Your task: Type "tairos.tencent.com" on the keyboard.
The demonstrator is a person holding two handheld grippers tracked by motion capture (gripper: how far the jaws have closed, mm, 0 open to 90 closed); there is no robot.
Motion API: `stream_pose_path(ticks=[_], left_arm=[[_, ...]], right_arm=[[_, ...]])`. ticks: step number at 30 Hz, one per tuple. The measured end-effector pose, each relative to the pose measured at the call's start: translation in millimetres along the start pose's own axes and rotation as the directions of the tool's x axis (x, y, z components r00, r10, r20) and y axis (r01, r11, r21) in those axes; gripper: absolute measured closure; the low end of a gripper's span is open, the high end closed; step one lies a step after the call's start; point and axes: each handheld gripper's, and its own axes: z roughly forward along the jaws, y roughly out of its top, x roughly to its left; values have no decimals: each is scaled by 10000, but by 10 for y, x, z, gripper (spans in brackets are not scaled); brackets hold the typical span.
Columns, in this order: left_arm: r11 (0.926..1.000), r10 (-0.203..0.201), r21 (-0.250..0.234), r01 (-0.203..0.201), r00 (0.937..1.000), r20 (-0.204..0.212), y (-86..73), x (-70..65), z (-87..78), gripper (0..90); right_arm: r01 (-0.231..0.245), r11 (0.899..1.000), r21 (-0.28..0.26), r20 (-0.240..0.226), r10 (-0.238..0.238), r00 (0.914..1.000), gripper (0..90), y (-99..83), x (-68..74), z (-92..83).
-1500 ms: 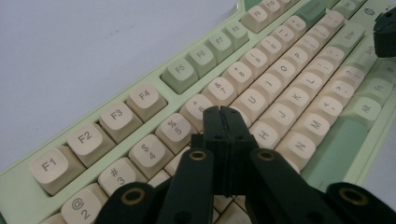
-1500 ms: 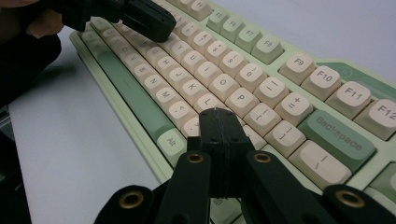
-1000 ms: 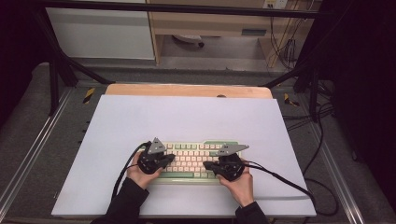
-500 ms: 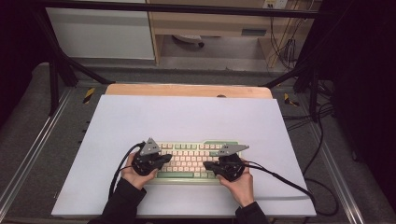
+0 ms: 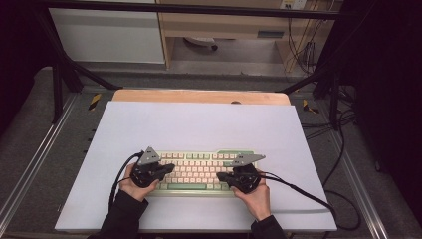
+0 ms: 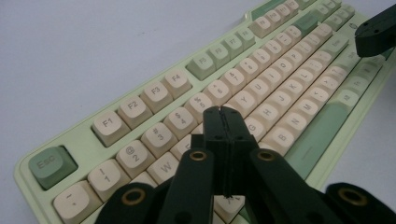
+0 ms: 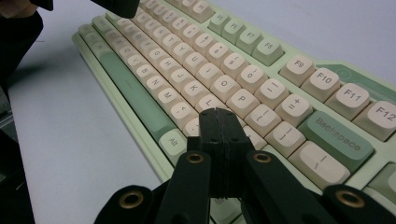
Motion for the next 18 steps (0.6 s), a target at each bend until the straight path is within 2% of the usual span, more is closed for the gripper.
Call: stream_pose_path(ticks=[10, 18], left_arm=[[9998, -183, -35, 183, 9996, -197, -19, 70, -16, 899], [9998, -165, 101, 169, 9993, -343, -31, 71, 70, 898]], right_arm=[[11, 10000, 35, -5, -11, 10000, 900, -2, -1, 6], [-40, 10000, 58, -29, 40, 10000, 900, -3, 2, 9]])
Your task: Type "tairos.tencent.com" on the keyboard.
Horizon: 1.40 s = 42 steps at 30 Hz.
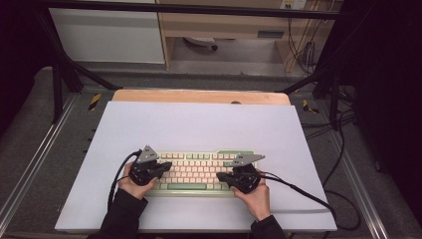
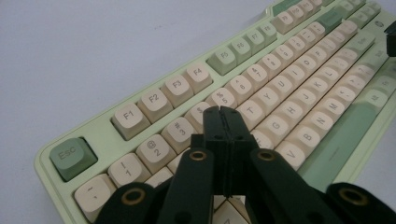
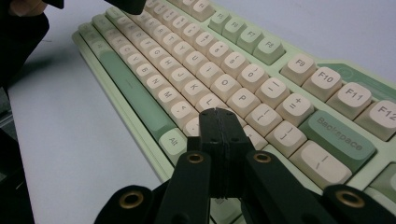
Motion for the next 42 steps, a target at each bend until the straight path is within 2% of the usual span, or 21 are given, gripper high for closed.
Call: stream_pose_path(ticks=[10, 21, 33, 38, 42], left_arm=[[9996, 93, 249, -91, 9999, -93, -28, -1, 90, 898], [9995, 164, 289, -163, 9999, -31, -50, -8, 119, 898], [9999, 154, -31, -153, 9995, 261, -31, -39, -49, 898], [9998, 165, -74, -163, 9995, 265, -77, -36, -148, 899], [9999, 23, -111, -20, 9997, 254, -131, -10, -221, 898]], right_arm=[[12, 10000, 15, -1, -12, 10000, 900, 0, -1, 0], [41, 10000, -33, 17, -41, 10000, 900, 2, -1, -5], [3, 10000, -74, -47, -4, 10000, 900, 3, 9, -5], [-14, 9998, -177, -84, 13, 10000, 900, 10, 13, -13], [-98, 9996, -252, -165, 94, 9998, 900, 18, 21, -20]])
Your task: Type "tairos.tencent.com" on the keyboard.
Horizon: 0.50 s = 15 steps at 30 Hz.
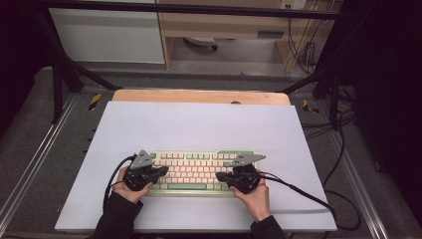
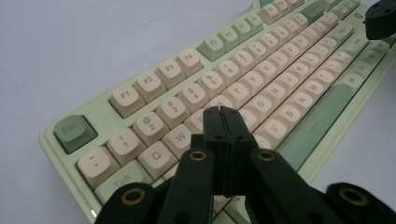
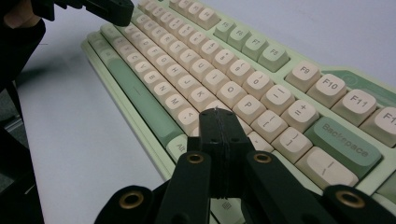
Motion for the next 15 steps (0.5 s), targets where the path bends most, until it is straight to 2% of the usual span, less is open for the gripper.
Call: stream_pose_path(ticks=[8, 15], left_arm=[[9999, -102, -29, 101, 9999, -126, -177, 31, -158, 899], [9999, -108, 7, 108, 9999, -62, -199, 36, -176, 899]], right_arm=[[-2, 10000, -4, -112, 2, 9999, 900, 20, 24, 31], [95, 9999, -76, -186, -97, 9998, 900, 64, 67, 88]])
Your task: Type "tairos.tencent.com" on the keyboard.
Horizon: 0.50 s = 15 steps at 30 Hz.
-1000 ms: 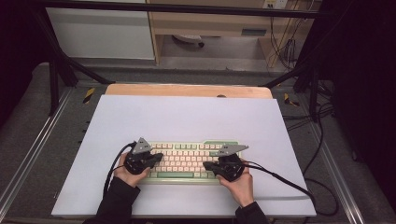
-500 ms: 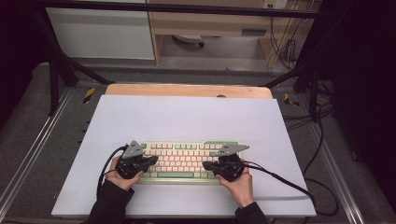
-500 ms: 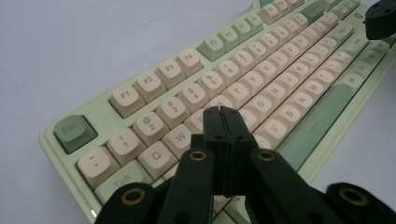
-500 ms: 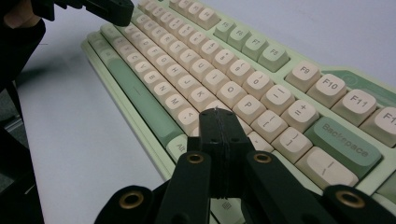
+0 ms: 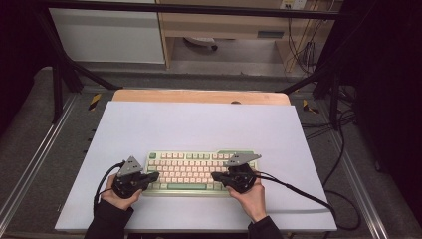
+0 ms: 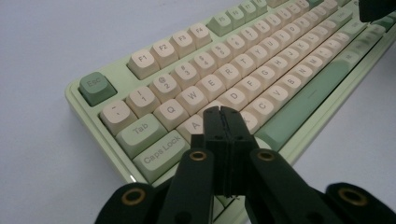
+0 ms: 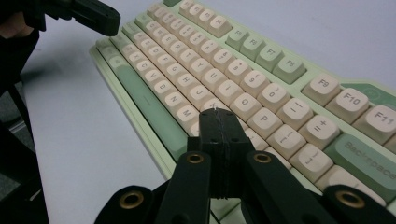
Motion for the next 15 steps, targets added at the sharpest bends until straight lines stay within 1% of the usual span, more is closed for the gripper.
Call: stream_pose_path(ticks=[3, 4, 6, 8, 10, 11, 13, 15], left_arm=[[10000, -33, 18, 33, 10000, 23, -6, 12, 7, 899], [10000, -43, 38, 43, 10000, 25, -8, 16, 9, 899], [10000, -59, 41, 58, 10000, 39, -11, 17, 12, 899], [10000, -34, 33, 33, 10000, 55, -10, 15, 11, 899], [10000, -37, 19, 37, 10000, 57, -10, 17, 10, 899], [10000, -44, 20, 44, 10000, 47, -10, 21, 9, 899], [10000, -74, 15, 74, 10000, 48, -12, 29, 9, 899], [10000, -80, 0, 80, 10000, 51, -12, 32, 8, 899]], right_arm=[[32, 10000, 84, -45, -32, 10000, 900, 25, 35, 48], [109, 9999, 79, -75, -108, 9999, 900, 37, 52, 74], [112, 9999, 125, -139, -110, 9998, 900, 67, 100, 125], [253, 9995, 205, -106, -251, 9996, 900, 103, 150, 183], [287, 9993, 250, -180, -283, 9994, 900, 131, 189, 237], [328, 9990, 295, -172, -323, 9993, 900, 143, 203, 262], [262, 9993, 263, -221, -256, 9994, 900, 158, 219, 310], [298, 9990, 346, -167, -292, 9994, 900, 167, 232, 353]])
